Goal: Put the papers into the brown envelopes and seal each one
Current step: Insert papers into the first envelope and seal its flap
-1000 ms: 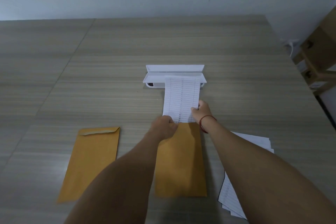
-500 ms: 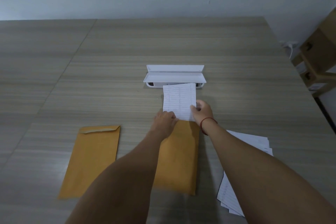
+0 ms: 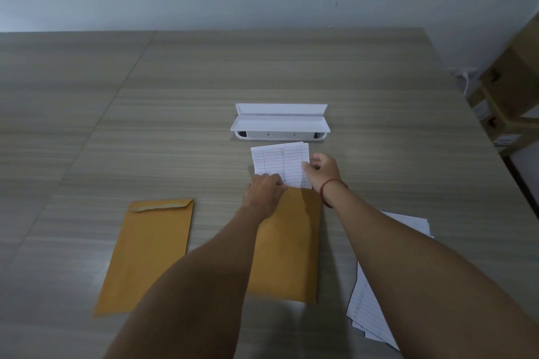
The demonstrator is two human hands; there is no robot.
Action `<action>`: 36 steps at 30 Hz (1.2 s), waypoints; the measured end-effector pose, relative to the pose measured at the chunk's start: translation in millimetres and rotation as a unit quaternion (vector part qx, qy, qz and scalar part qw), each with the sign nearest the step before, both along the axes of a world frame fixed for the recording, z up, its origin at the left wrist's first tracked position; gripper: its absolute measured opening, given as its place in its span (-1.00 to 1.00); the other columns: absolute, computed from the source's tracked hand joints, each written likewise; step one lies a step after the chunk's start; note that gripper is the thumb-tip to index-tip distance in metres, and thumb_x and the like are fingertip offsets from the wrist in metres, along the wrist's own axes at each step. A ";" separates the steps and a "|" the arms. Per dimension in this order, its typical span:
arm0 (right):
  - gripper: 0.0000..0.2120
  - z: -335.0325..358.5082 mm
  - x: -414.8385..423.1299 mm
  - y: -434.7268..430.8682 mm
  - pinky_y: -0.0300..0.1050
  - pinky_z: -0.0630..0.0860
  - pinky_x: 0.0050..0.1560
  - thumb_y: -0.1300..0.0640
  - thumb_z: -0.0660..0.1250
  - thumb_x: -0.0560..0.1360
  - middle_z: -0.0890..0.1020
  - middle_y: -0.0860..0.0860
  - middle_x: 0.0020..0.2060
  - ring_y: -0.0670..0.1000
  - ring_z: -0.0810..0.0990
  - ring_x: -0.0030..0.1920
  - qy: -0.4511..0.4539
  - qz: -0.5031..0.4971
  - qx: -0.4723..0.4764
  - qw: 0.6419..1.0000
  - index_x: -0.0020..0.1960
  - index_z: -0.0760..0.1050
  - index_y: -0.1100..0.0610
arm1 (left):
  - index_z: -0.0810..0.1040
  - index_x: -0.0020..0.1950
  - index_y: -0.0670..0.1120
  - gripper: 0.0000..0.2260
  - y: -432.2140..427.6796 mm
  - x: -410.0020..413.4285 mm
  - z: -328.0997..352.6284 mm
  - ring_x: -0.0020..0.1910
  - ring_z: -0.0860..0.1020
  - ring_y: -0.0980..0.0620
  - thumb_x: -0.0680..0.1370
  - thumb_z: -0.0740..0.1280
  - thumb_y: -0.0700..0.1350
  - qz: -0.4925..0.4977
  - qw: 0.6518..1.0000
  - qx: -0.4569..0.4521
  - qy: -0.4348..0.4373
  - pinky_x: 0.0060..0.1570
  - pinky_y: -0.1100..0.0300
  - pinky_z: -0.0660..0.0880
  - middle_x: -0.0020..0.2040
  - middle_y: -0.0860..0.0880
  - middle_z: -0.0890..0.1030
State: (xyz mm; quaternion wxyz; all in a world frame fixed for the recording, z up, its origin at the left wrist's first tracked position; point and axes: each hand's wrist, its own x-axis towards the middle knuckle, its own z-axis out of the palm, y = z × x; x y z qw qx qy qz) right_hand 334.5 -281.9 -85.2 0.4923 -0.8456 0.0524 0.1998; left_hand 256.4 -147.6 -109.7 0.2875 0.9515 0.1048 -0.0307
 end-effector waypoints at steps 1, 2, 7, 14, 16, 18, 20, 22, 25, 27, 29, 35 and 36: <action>-0.69 -1.1 -0.7 -0.6 0.10 0.47 0.26 0.03 0.29 0.54 0.60 -0.04 0.04 0.06 0.58 0.11 0.000 0.008 -0.013 1.000 0.25 0.46 0.09 | 0.55 -0.10 -0.17 -0.77 -0.1 -0.4 0.0 -0.09 0.52 -0.15 0.59 0.22 -0.05 0.008 1.000 -0.003 -0.006 -0.08 -0.01 0.45 -0.16 -0.14 0.60; -0.72 -3.8 -2.6 -2.1 0.10 0.46 0.27 0.05 0.29 0.54 0.60 -0.03 0.02 0.07 0.57 0.11 0.002 0.020 -0.033 0.999 0.22 0.47 0.10 | 0.54 -0.11 -0.17 -0.78 0.3 -1.3 0.1 -0.09 0.51 -0.16 0.59 0.23 -0.06 0.020 1.000 -0.008 -0.010 -0.09 0.00 0.44 -0.17 -0.15 0.59; -0.86 -14.0 -14.5 -11.7 0.11 0.49 0.22 0.02 0.32 0.52 0.57 -0.09 -0.15 0.06 0.59 0.05 0.009 0.073 -0.084 0.994 0.05 0.47 0.03 | 0.53 -0.07 -0.16 -0.77 0.7 -7.6 -1.6 -0.01 0.48 -0.14 0.61 0.21 -0.03 0.032 0.999 -0.009 0.009 0.01 -0.02 0.43 -0.12 -0.15 0.57; -0.74 -3.1 -12.3 -7.6 0.16 0.48 0.21 0.14 0.21 0.58 0.61 -0.02 -0.06 0.13 0.58 0.07 -0.048 0.046 -0.042 0.997 0.26 0.45 -0.02 | 0.50 -0.10 -0.15 -0.79 -2.4 -5.9 3.1 -0.01 0.48 -0.17 0.60 0.21 -0.05 0.022 0.999 -0.022 0.024 -0.06 0.01 0.39 -0.12 -0.14 0.59; -0.75 -8.5 -18.0 -12.5 0.12 0.49 0.21 0.15 0.21 0.59 0.62 0.05 0.05 0.14 0.57 0.10 -0.038 0.080 -0.087 0.992 0.25 0.46 0.04 | 0.51 -0.10 -0.17 -0.79 -3.7 -6.9 4.9 -0.02 0.49 -0.17 0.60 0.20 -0.06 0.021 0.999 -0.026 0.026 -0.05 0.00 0.40 -0.12 -0.15 0.59; -0.77 -15.2 -22.8 -16.8 0.09 0.49 0.21 0.15 0.24 0.58 0.62 0.07 0.07 0.12 0.57 0.10 -0.029 0.120 -0.126 0.984 0.23 0.48 0.08 | 0.52 -0.09 -0.18 -0.78 -4.0 -8.7 2.0 -0.02 0.49 -0.19 0.60 0.21 -0.07 0.024 0.999 -0.025 0.025 -0.05 -0.01 0.39 -0.11 -0.16 0.59; -0.75 -15.3 -24.3 -17.8 0.06 0.51 0.18 0.14 0.24 0.58 0.62 0.07 0.07 0.11 0.57 0.08 -0.034 0.138 -0.127 0.982 0.25 0.47 0.09 | 0.53 -0.07 -0.17 -0.78 -4.8 -11.5 -0.4 0.00 0.49 -0.17 0.60 0.20 -0.05 0.033 0.999 -0.022 0.030 -0.05 0.01 0.37 -0.08 -0.15 0.59; -0.71 -11.6 -23.1 -17.3 0.01 0.52 0.16 0.15 0.23 0.59 0.60 0.05 0.04 0.08 0.57 0.07 -0.057 0.148 -0.110 0.981 0.30 0.45 0.07 | 0.52 -0.05 -0.16 -0.78 -6.0 -13.3 -1.8 0.02 0.48 -0.17 0.61 0.19 -0.04 0.042 0.998 -0.024 0.034 -0.02 -0.01 0.37 -0.06 -0.14 0.59; -0.71 -7.0 -21.4 -16.7 -0.01 0.52 0.15 0.19 0.19 0.59 0.62 0.05 0.02 0.08 0.57 0.06 -0.090 0.171 -0.110 0.975 0.28 0.49 0.03 | 0.52 -0.02 -0.17 -0.77 -6.4 -12.8 -0.9 0.04 0.46 -0.17 0.62 0.18 -0.04 0.050 0.998 -0.023 0.030 0.01 -0.05 0.39 -0.03 -0.15 0.58; -0.74 -5.4 -20.3 -16.2 0.02 0.51 0.21 0.19 0.18 0.60 0.63 0.04 0.12 0.08 0.58 0.13 -0.085 0.185 -0.117 0.972 0.22 0.54 0.04 | 0.53 -0.03 -0.17 -0.78 -5.4 -11.5 0.2 0.06 0.47 -0.18 0.61 0.19 -0.05 0.059 0.997 -0.036 0.031 0.03 -0.05 0.41 -0.04 -0.17 0.59; -0.76 -5.1 -19.9 -15.4 0.04 0.52 0.21 0.18 0.17 0.60 0.64 0.03 0.12 0.08 0.58 0.14 -0.071 0.202 -0.133 0.968 0.14 0.58 0.04 | 0.55 -0.04 -0.16 -0.78 -4.3 -10.9 -0.6 0.07 0.48 -0.19 0.61 0.21 -0.05 0.059 0.996 -0.051 0.034 0.05 -0.05 0.42 -0.04 -0.18 0.60; -0.73 -7.5 -19.7 -14.4 0.00 0.54 0.19 0.24 0.16 0.60 0.62 0.04 0.14 0.08 0.58 0.13 -0.073 0.221 -0.168 0.958 0.16 0.58 0.05 | 0.57 0.07 -0.20 -0.78 -4.5 -13.9 0.4 0.13 0.43 -0.09 0.60 0.25 -0.08 0.042 0.998 -0.054 0.014 0.15 0.01 0.42 0.19 -0.13 0.40; -0.72 -8.1 -18.9 -14.1 0.00 0.54 0.19 0.27 0.16 0.60 0.62 0.04 0.14 0.08 0.58 0.13 -0.073 0.226 -0.177 0.955 0.16 0.58 0.06 | 0.57 0.07 -0.20 -0.79 -4.0 -13.3 0.9 0.13 0.44 -0.09 0.60 0.24 -0.09 0.033 0.998 -0.048 0.016 0.15 0.03 0.41 0.17 -0.13 0.44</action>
